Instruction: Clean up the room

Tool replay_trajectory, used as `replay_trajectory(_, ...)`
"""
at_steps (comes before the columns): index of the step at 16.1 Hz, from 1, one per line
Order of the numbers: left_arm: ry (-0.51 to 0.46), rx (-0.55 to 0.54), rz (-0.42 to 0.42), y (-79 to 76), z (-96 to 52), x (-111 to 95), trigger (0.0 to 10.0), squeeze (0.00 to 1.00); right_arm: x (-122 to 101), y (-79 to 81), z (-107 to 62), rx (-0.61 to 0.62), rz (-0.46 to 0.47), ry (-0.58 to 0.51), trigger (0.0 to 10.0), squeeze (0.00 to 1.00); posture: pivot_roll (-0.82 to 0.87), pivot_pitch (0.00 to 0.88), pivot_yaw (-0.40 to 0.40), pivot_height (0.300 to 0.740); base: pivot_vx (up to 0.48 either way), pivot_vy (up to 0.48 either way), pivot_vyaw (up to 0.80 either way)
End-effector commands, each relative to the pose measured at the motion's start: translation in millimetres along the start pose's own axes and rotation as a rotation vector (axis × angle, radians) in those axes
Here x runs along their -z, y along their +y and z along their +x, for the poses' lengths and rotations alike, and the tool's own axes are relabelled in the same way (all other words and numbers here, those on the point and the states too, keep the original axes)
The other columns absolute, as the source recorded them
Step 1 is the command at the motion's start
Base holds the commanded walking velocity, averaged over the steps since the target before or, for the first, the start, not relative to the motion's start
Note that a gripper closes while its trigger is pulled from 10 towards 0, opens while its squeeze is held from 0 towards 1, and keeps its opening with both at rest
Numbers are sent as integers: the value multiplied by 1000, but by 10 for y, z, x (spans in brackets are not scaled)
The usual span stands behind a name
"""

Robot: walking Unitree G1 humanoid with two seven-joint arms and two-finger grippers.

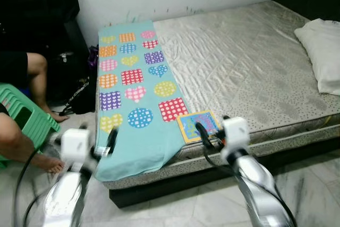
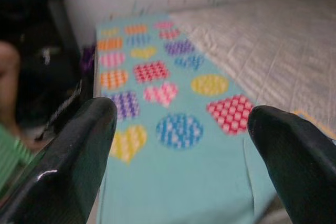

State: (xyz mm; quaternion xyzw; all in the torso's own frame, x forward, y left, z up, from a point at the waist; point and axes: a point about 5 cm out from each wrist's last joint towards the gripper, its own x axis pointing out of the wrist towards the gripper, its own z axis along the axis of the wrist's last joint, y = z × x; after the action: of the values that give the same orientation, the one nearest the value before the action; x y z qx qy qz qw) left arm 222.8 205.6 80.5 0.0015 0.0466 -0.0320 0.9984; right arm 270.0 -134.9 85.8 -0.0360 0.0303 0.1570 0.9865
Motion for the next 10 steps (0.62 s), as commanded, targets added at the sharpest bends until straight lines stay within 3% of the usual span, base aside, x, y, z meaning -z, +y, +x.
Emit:
replay_trajectory(1,-6,19,9,33,-60,-70,10000,0,-186,23,-13,-27,3,-57,10000,0,-191,0,44,740,0,0,0)
replay_trajectory(5,-11,28,17,-21,-118,-146,10000,0,-223,-14,-130,-37,-9,-49,10000,0,-185,0,42,740,0,0,0)
replay_trajectory(7,4,29,7,-31,-181,-175,10000,0,-266,29,-222,-74,-19,-38,10000,0,-181,0,37,740,0,0,478)
replay_trajectory(10,13,37,-1,-44,-175,-183,10000,0,-290,60,-224,-90,-25,-34,10000,0,-183,0,36,740,0,0,800)
